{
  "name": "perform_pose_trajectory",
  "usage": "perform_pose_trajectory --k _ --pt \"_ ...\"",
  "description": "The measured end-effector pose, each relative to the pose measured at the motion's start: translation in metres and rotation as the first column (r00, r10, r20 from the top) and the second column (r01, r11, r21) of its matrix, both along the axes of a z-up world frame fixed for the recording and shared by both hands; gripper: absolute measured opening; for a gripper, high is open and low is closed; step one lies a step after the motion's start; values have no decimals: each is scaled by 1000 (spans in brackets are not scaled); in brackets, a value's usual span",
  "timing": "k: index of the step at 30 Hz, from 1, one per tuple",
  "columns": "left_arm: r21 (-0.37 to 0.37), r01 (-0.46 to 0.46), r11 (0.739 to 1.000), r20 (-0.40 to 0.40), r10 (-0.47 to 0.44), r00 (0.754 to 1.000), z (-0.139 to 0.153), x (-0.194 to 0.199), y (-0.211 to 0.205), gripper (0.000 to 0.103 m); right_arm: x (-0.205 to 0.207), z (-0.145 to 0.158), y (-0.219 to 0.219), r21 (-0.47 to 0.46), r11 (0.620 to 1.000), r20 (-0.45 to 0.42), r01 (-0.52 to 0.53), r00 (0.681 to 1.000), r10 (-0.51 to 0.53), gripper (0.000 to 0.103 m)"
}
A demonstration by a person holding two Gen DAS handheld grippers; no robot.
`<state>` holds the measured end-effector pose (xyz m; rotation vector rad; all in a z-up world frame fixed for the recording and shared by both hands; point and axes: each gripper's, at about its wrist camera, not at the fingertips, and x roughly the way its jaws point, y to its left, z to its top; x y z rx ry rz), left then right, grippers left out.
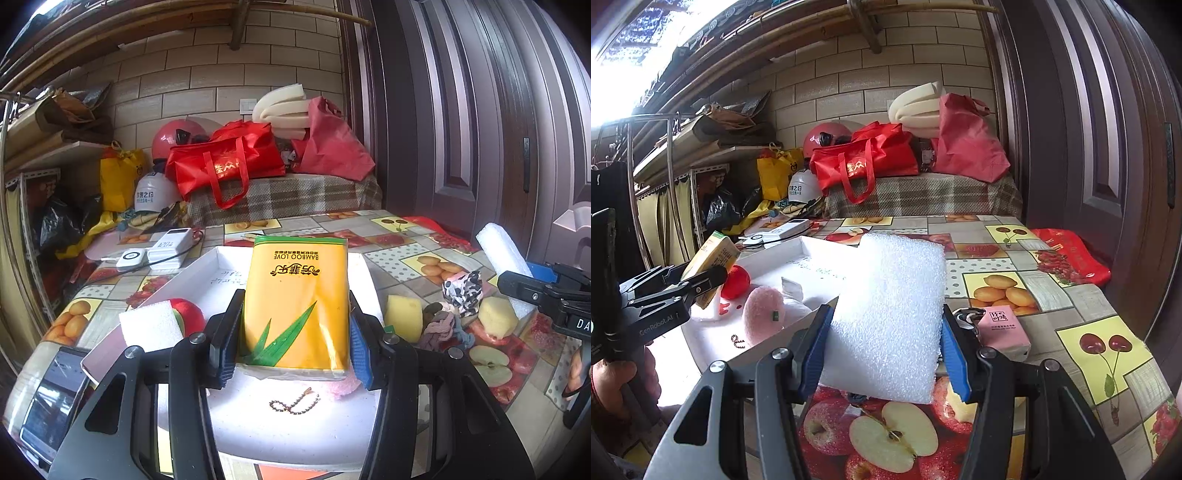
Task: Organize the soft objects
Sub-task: 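Carry the tissue pack and foam block with both grippers over the white box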
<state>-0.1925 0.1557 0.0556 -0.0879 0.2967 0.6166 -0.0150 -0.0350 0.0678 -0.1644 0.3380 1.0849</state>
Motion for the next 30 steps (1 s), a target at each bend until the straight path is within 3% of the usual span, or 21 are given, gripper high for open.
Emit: perform_pose_trajectory --k 14,30 --pt "-7 -67 998 2 67 998 -1 -5 30 50 -23 -8 40 -35 995 -21 -93 995 93 56" --pt "-35 -150 988 -6 150 989 -3 -8 66 50 -51 -12 79 -81 980 36 -180 982 183 56"
